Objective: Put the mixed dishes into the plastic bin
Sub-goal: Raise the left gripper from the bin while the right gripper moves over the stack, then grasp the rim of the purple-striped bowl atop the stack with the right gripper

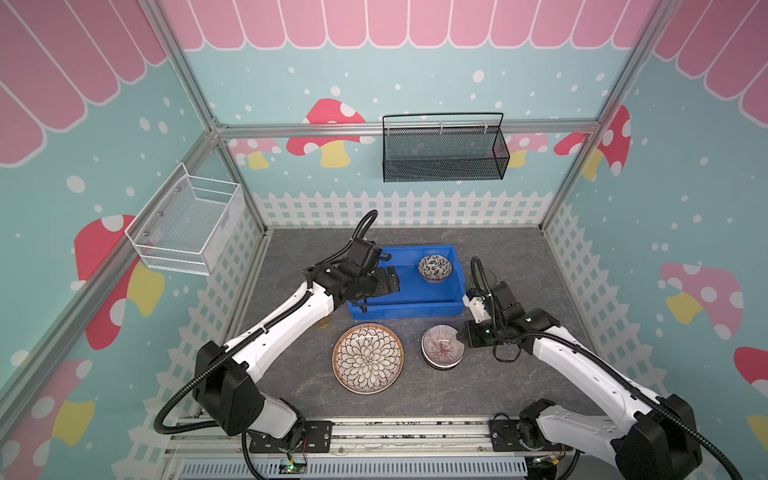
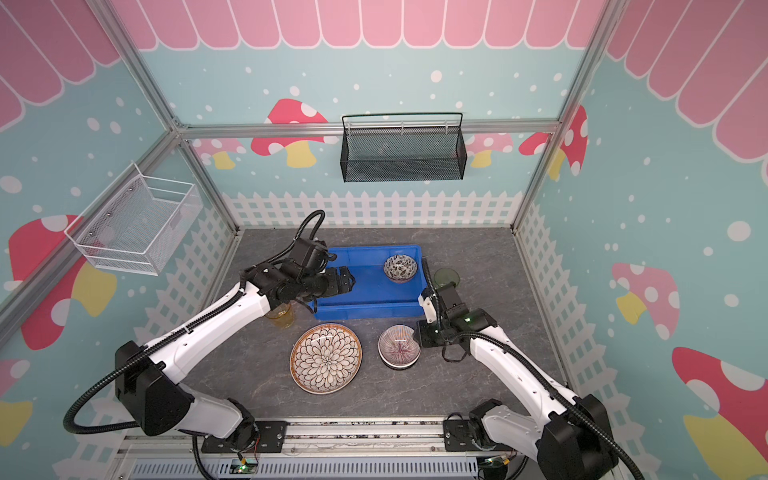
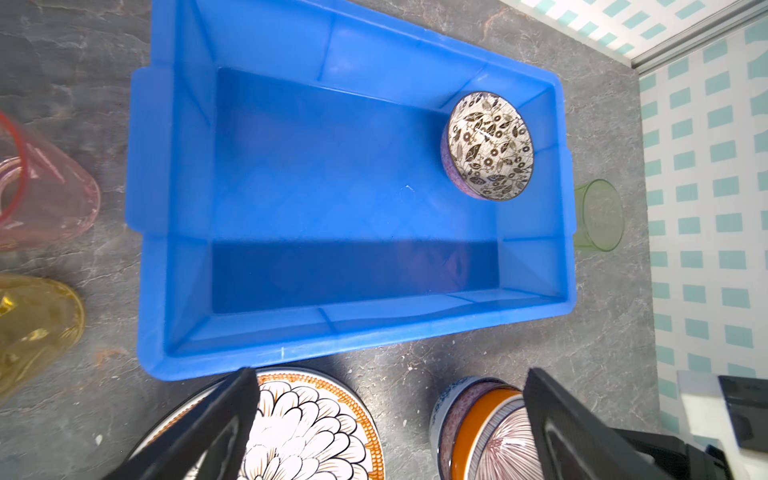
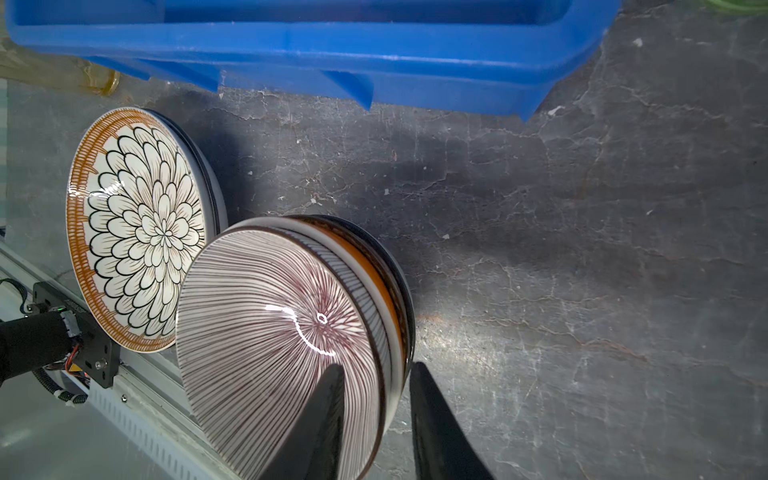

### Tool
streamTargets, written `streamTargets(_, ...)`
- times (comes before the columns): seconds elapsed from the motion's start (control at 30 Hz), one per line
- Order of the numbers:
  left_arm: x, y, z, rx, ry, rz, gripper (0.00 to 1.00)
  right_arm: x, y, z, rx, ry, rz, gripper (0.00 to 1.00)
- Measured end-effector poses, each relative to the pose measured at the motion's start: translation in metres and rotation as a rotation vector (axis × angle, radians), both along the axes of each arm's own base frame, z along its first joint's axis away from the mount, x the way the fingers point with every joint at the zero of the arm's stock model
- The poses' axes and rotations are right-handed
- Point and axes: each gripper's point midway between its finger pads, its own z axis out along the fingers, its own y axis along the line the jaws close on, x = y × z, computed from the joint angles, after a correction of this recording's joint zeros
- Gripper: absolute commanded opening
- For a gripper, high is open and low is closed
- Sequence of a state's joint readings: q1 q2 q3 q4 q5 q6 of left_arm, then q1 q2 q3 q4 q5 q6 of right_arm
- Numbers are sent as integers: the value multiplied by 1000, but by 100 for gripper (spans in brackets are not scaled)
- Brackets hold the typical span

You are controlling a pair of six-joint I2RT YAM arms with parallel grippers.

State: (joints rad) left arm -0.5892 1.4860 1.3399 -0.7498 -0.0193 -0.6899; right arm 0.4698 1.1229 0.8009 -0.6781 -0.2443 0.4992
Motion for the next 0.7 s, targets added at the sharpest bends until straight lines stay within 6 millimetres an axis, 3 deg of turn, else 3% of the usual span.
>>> streamTargets(0.17, -5, 3, -16, 23, 33, -2, 99, -1, 1, -5, -5, 12, 1, 26)
streamTargets(0.7, -3, 2, -24, 40, 46, -12, 99, 2, 4, -12, -13, 29, 3, 13)
